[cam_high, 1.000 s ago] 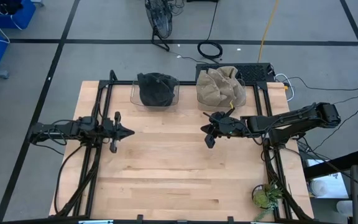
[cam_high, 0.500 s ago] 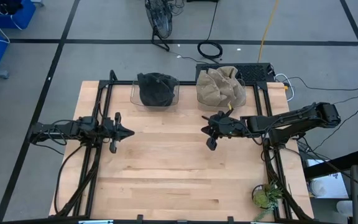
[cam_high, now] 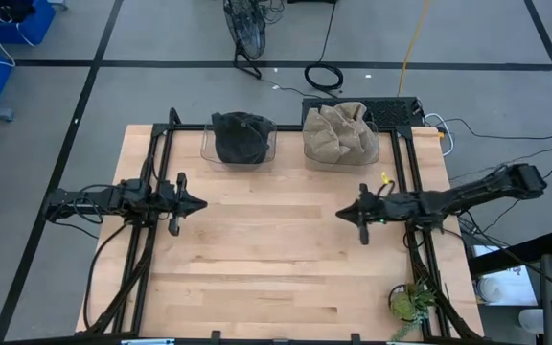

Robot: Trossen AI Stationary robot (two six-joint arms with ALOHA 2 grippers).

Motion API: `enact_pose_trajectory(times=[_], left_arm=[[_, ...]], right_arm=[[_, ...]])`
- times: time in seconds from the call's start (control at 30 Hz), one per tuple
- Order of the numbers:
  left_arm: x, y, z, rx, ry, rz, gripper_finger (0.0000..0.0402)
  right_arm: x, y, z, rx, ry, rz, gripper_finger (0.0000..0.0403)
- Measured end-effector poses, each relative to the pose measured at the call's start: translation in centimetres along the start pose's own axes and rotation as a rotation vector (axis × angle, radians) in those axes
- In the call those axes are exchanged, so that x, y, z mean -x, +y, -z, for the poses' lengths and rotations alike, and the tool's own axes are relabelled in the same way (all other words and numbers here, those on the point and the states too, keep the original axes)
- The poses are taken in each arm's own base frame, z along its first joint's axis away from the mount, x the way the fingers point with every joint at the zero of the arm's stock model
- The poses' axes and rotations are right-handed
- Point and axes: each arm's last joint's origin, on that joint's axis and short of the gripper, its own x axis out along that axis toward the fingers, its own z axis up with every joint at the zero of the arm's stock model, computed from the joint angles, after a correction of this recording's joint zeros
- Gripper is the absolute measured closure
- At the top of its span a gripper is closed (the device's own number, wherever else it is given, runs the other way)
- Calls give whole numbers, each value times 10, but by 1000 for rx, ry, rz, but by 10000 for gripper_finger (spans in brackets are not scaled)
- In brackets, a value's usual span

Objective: Pick & Place hat
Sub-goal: Return to Home Position

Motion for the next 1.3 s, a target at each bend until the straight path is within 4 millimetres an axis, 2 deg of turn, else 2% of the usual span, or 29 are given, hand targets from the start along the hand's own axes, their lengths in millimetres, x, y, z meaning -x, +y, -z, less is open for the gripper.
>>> enact_pose_trajectory(times=[0.13, 0.17, 0.27, 0.47, 0.7, 1.03, 1.3], left_arm=[[0, 0, 0, 0, -4, 0, 366], [0, 0, 0, 0, -5, 0, 366], [0, 0, 0, 0, -5, 0, 366], [0, 0, -1, 0, -6, 1, 366], [0, 0, -1, 0, -6, 1, 366], [0, 0, -1, 0, -7, 1, 366], [0, 0, -1, 0, -7, 1, 366]], right_arm=[[12, -12, 25, -21, -49, -73, 403], [14, -13, 25, -22, -55, -83, 403], [19, -12, 15, -13, -169, -129, 403], [27, -12, 11, 104, -232, -137, 403], [31, -13, 12, 173, -214, -200, 403], [44, -15, 6, 192, -318, -218, 403], [54, -17, 7, 131, -359, -187, 403]])
